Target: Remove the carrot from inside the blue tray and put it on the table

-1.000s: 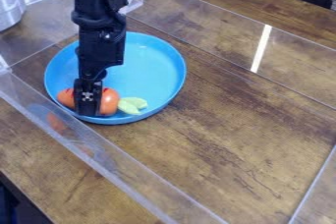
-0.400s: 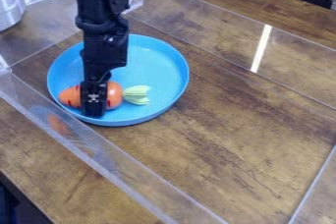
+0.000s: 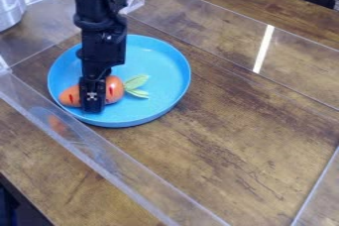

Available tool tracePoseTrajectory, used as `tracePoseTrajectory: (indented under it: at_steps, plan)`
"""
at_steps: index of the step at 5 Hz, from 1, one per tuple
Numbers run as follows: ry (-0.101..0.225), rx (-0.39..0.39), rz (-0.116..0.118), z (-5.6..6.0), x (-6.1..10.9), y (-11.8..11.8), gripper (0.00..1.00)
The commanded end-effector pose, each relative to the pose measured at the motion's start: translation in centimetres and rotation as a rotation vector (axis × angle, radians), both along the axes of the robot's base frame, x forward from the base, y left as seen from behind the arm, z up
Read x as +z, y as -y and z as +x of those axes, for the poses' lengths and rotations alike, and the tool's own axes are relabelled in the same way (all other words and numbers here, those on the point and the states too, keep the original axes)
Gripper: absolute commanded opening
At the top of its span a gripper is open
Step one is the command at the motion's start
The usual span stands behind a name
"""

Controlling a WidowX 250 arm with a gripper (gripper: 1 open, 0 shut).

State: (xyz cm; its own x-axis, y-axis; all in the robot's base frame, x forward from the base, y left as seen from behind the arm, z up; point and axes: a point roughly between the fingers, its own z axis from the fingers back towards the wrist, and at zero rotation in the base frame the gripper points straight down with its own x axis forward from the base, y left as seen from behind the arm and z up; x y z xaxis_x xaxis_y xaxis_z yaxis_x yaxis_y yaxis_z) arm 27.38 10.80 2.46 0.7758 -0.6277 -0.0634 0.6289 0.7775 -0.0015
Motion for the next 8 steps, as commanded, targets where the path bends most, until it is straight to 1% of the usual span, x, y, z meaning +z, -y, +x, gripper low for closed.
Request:
tracePoseTrajectory:
  at_steps: [1,8]
  plan:
    - [0.013,0.018,0.011,0.0,0.5,-0.6,0.0]
    - [0.025,0.015,0.041,0.0,2.2,-0.6,0.0]
